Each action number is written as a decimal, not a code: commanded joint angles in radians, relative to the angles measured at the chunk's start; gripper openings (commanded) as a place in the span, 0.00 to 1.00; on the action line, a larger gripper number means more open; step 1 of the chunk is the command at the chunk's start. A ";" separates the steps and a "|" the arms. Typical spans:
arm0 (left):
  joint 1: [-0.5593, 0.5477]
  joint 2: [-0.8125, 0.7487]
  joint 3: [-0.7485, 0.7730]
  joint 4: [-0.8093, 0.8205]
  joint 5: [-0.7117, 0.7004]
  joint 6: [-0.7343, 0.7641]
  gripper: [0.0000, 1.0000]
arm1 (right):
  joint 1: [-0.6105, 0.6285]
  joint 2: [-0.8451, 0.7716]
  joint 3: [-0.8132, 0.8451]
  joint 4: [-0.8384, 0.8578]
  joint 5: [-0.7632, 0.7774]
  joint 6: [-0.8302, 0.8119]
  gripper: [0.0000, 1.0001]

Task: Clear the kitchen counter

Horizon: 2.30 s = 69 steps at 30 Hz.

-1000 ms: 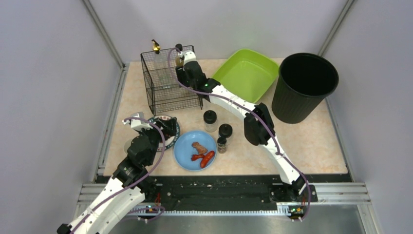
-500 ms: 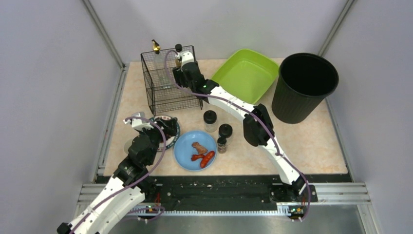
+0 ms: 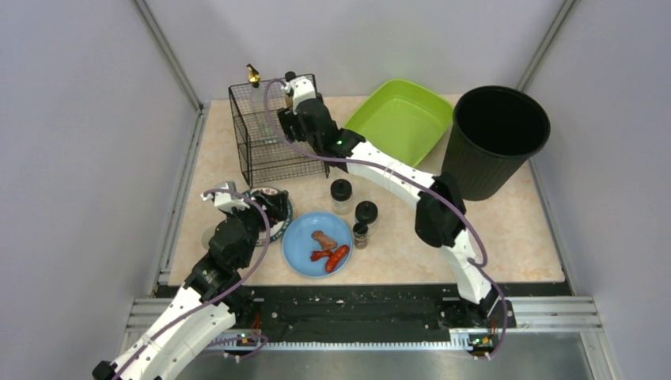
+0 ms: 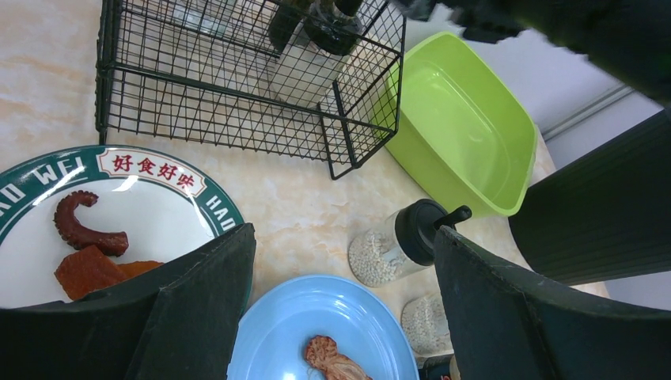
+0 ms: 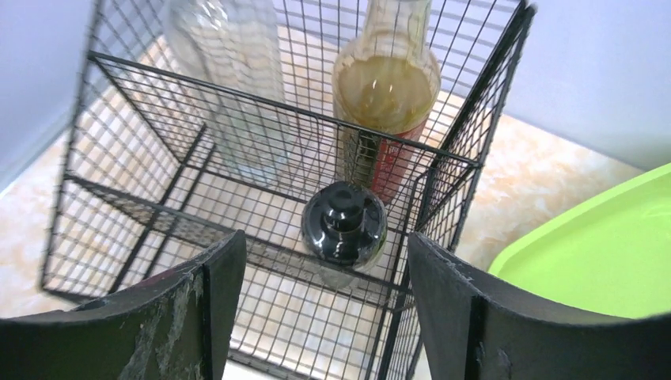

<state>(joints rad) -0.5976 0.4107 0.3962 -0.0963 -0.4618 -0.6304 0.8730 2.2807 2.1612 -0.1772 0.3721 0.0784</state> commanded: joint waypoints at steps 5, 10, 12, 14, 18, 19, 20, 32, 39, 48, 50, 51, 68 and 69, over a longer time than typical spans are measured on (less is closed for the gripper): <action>-0.003 0.000 -0.010 0.050 -0.025 -0.001 0.87 | 0.035 -0.358 -0.285 0.126 0.028 -0.002 0.74; -0.002 -0.001 -0.010 0.048 -0.029 -0.003 0.87 | 0.036 -0.518 -0.454 0.096 0.022 0.016 0.74; -0.003 -0.003 -0.010 0.047 -0.028 -0.004 0.87 | 0.035 -0.561 -0.495 0.057 0.014 0.017 0.74; -0.003 -0.004 -0.010 0.047 -0.029 -0.003 0.88 | 0.036 -0.595 -0.520 0.003 0.004 0.016 0.74; -0.002 -0.007 -0.010 0.046 -0.032 -0.002 0.88 | 0.038 -0.640 -0.560 -0.102 -0.009 0.018 0.75; -0.003 -0.009 -0.010 0.044 -0.032 -0.003 0.88 | 0.037 -0.649 -0.575 -0.120 -0.011 0.019 0.75; -0.002 -0.009 -0.010 0.044 -0.032 -0.004 0.88 | 0.038 -0.658 -0.593 -0.130 -0.014 0.020 0.75; -0.003 -0.007 -0.004 0.021 -0.022 -0.012 0.92 | 0.038 -0.645 -0.754 -0.143 -0.118 0.095 0.86; -0.003 -0.010 -0.017 -0.014 -0.024 0.007 0.98 | 0.038 -0.574 -0.788 -0.120 -0.103 0.147 0.89; -0.003 -0.003 -0.032 -0.012 -0.031 0.022 0.99 | 0.038 -0.485 -0.792 -0.095 -0.115 0.168 0.90; -0.004 -0.012 -0.033 -0.022 -0.041 0.016 0.99 | 0.037 -0.472 -0.797 -0.091 -0.109 0.173 0.90; -0.003 -0.017 -0.035 -0.024 -0.044 0.015 0.99 | 0.038 -0.467 -0.800 -0.090 -0.107 0.176 0.90; -0.003 -0.142 -0.056 -0.070 -0.112 0.003 0.99 | 0.037 -0.470 -0.851 -0.053 -0.064 0.185 0.61; -0.003 -0.144 -0.056 -0.072 -0.112 0.003 0.99 | 0.037 -0.472 -0.851 -0.053 -0.064 0.181 0.58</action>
<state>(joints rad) -0.5976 0.2832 0.3473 -0.1806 -0.5514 -0.6258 0.9031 1.8206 1.3140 -0.2695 0.2890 0.2577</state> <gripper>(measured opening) 0.990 0.639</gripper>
